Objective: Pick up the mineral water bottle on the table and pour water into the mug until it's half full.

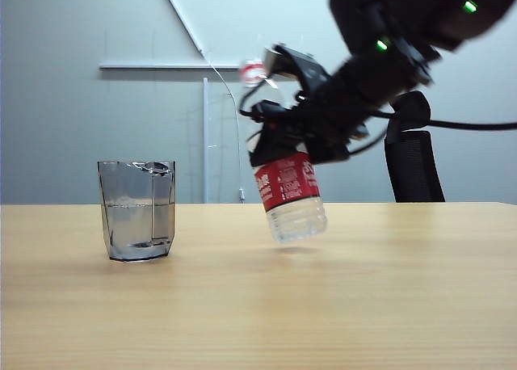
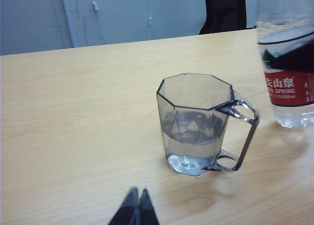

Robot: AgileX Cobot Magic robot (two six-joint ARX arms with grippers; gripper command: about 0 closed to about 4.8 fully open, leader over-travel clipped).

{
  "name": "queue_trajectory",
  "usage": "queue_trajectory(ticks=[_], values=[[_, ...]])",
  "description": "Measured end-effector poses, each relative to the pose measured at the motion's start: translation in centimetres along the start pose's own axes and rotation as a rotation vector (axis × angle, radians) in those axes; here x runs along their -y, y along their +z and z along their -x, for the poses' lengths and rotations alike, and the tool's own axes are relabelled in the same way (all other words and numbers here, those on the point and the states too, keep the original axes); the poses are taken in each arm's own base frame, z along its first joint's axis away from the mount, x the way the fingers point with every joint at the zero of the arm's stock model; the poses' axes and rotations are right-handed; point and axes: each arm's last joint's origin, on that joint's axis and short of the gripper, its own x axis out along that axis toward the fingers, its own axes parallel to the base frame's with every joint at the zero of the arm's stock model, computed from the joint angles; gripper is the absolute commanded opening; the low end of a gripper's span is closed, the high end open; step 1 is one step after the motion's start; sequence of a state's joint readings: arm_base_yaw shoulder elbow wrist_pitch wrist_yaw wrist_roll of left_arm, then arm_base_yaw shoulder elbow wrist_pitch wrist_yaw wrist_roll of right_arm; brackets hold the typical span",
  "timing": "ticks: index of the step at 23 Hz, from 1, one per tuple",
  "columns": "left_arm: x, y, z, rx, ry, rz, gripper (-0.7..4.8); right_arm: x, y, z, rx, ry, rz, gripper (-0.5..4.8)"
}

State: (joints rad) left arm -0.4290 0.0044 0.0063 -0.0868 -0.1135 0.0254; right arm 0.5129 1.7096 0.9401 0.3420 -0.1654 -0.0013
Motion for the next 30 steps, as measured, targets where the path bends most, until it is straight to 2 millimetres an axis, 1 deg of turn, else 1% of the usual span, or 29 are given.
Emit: queue_trajectory(ticks=[3, 6, 10, 12, 14, 15, 16, 19, 20, 23, 26, 28, 30], values=[[0.0, 0.0, 0.0, 0.0, 0.0, 0.0, -0.02, 0.5, -1.1, 0.5, 0.103, 0.006, -0.066, 2.6], [0.0, 0.0, 0.0, 0.0, 0.0, 0.0, -0.02, 0.7, -2.0, 1.1, 0.215, -0.038, -0.072, 2.61], [0.0, 0.0, 0.0, 0.0, 0.0, 0.0, -0.02, 0.7, -2.4, 1.7, 0.314, -0.083, -0.065, 2.61], [0.0, 0.0, 0.0, 0.0, 0.0, 0.0, -0.02, 0.8, -2.6, 1.3, 0.354, -0.088, -0.061, 2.61], [0.0, 0.0, 0.0, 0.0, 0.0, 0.0, -0.02, 0.9, -3.3, 0.8, 0.349, -0.087, -0.062, 2.6], [0.0, 0.0, 0.0, 0.0, 0.0, 0.0, -0.02, 1.0, -4.2, 0.1, 0.324, -0.087, -0.071, 2.6], [0.0, 0.0, 0.0, 0.0, 0.0, 0.0, -0.02, 1.0, -4.6, -0.2, 0.305, -0.087, -0.082, 2.6], [0.0, 0.0, 0.0, 0.0, 0.0, 0.0, -0.02, 1.1, -4.8, -0.3, 0.305, -0.084, -0.095, 2.68], [0.0, 0.0, 0.0, 0.0, 0.0, 0.0, -0.02, 1.1, -4.8, -0.3, 0.305, -0.084, -0.095, 2.83], [0.0, 0.0, 0.0, 0.0, 0.0, 0.0, -0.02, 1.1, -4.8, -0.3, 0.305, -0.084, -0.095, 4.13], [0.0, 0.0, 0.0, 0.0, 0.0, 0.0, -0.02, 1.0, -4.7, -0.2, 0.317, -0.065, -0.095, 4.15], [0.0, 0.0, 0.0, 0.0, 0.0, 0.0, -0.02, 1.0, -4.7, -0.2, 0.317, -0.059, -0.094, 4.73], [0.0, 0.0, 0.0, 0.0, 0.0, 0.0, -0.02, 1.0, -4.7, -0.2, 0.316, -0.06, -0.095, 4.79]])
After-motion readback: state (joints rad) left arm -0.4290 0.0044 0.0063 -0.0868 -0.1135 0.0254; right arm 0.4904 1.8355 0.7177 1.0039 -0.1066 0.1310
